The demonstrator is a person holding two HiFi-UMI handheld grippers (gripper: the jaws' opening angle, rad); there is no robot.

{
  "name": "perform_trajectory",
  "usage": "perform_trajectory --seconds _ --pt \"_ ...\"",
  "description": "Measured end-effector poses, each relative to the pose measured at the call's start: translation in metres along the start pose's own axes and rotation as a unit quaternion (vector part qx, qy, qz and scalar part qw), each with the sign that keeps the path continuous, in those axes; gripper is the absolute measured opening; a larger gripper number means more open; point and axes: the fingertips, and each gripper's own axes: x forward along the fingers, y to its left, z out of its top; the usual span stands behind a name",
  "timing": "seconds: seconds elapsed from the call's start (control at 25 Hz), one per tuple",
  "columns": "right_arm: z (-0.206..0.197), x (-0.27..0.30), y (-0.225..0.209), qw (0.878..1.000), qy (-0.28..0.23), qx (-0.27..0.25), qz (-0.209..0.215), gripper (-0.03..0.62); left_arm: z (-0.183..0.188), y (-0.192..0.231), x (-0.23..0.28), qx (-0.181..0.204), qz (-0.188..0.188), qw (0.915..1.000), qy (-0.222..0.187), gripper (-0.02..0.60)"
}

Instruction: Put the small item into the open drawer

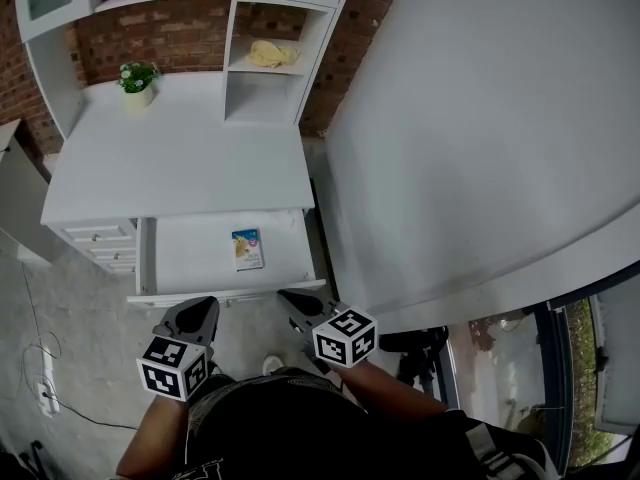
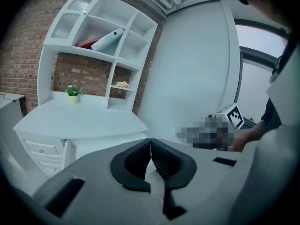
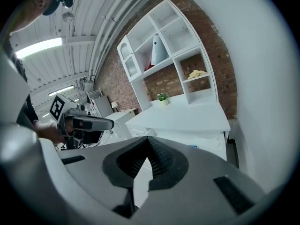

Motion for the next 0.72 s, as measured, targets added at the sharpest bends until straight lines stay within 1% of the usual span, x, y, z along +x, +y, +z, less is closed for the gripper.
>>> perform_trajectory --seconds 0.4,0.72 --pt "-0.008 0.009 0.017 0.999 0.001 0.010 -0.030 0.003 -0.001 0.020 -0.014 0.006 -0.019 0.9998 0.001 0.018" --pt "-0.012 0.012 0.025 0.999 0.000 0.015 -0.041 0.003 -0.008 0.025 -0.019 0.006 -0.028 0.9996 0.004 0.018"
